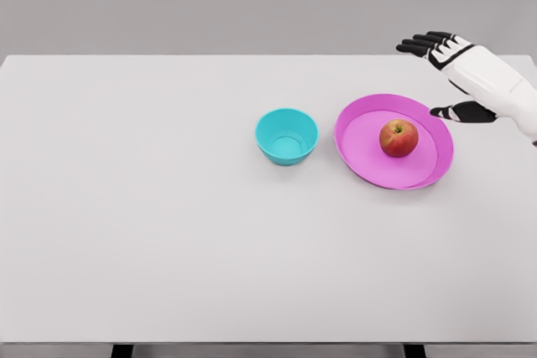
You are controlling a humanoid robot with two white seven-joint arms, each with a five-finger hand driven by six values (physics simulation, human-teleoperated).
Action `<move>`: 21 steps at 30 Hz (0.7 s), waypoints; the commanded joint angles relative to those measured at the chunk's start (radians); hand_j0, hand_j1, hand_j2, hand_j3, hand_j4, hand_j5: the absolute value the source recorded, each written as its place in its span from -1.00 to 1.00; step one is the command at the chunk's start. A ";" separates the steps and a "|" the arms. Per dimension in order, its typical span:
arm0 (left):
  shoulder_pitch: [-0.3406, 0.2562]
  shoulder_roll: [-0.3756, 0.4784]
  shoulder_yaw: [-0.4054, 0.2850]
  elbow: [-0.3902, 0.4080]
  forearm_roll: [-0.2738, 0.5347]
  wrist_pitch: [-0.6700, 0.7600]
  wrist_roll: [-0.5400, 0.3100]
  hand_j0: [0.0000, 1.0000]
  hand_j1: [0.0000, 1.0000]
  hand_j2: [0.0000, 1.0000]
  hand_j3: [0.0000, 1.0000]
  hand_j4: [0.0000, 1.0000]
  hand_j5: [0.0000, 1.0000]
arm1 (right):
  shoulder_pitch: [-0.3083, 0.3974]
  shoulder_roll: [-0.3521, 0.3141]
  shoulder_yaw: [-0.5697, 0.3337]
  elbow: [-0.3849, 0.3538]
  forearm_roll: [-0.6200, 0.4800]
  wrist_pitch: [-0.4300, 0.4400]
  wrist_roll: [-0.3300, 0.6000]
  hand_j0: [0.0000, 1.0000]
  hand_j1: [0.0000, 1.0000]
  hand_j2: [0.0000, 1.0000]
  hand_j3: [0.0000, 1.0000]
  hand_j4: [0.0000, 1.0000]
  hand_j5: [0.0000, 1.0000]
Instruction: Put the apple from the pink plate into the blue bowl with your right arm
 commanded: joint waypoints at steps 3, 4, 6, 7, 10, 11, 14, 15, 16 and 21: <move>0.000 0.000 0.000 0.000 -0.001 0.000 0.000 1.00 1.00 1.00 1.00 1.00 1.00 | 0.000 -0.003 0.000 -0.003 -0.010 0.003 -0.007 1.00 1.00 1.00 1.00 1.00 1.00; 0.000 0.000 0.000 0.000 0.000 0.000 0.000 1.00 1.00 1.00 1.00 1.00 1.00 | 0.002 -0.002 0.005 0.040 -0.012 0.015 -0.004 1.00 1.00 1.00 1.00 1.00 1.00; 0.000 0.000 0.000 0.000 0.000 0.000 0.000 1.00 1.00 1.00 1.00 1.00 1.00 | 0.000 0.000 -0.001 0.100 -0.006 0.015 0.087 1.00 1.00 1.00 1.00 1.00 1.00; 0.000 0.000 0.000 0.000 0.000 0.000 0.000 1.00 1.00 1.00 1.00 1.00 1.00 | -0.023 0.004 -0.010 0.115 -0.007 0.015 0.295 1.00 1.00 1.00 1.00 1.00 1.00; 0.000 0.000 0.000 0.000 -0.001 0.000 0.000 1.00 1.00 1.00 1.00 1.00 1.00 | -0.087 0.015 -0.010 0.119 -0.004 0.012 0.561 1.00 1.00 1.00 1.00 1.00 1.00; 0.000 0.000 0.000 0.000 0.000 0.000 0.000 1.00 1.00 1.00 1.00 1.00 1.00 | -0.118 0.044 -0.006 0.147 -0.003 0.012 0.568 1.00 1.00 1.00 1.00 1.00 1.00; 0.000 0.000 0.000 0.000 -0.001 0.000 0.000 1.00 1.00 1.00 1.00 1.00 1.00 | -0.247 0.119 0.095 0.262 -0.001 0.012 0.670 1.00 1.00 1.00 1.00 1.00 1.00; 0.000 0.000 0.000 0.000 0.000 0.001 0.000 1.00 1.00 1.00 1.00 1.00 1.00 | -0.293 0.151 0.155 0.313 -0.001 0.012 0.670 1.00 1.00 1.00 1.00 1.00 1.00; 0.000 0.000 0.000 0.000 0.000 0.000 0.000 1.00 1.00 1.00 1.00 1.00 1.00 | -0.304 0.165 0.181 0.330 -0.001 0.011 0.670 1.00 1.00 1.00 1.00 1.00 1.00; 0.000 0.000 0.000 0.000 0.000 0.000 0.000 1.00 1.00 1.00 1.00 1.00 1.00 | -0.318 0.230 0.217 0.402 0.002 0.012 0.670 1.00 1.00 1.00 1.00 1.00 1.00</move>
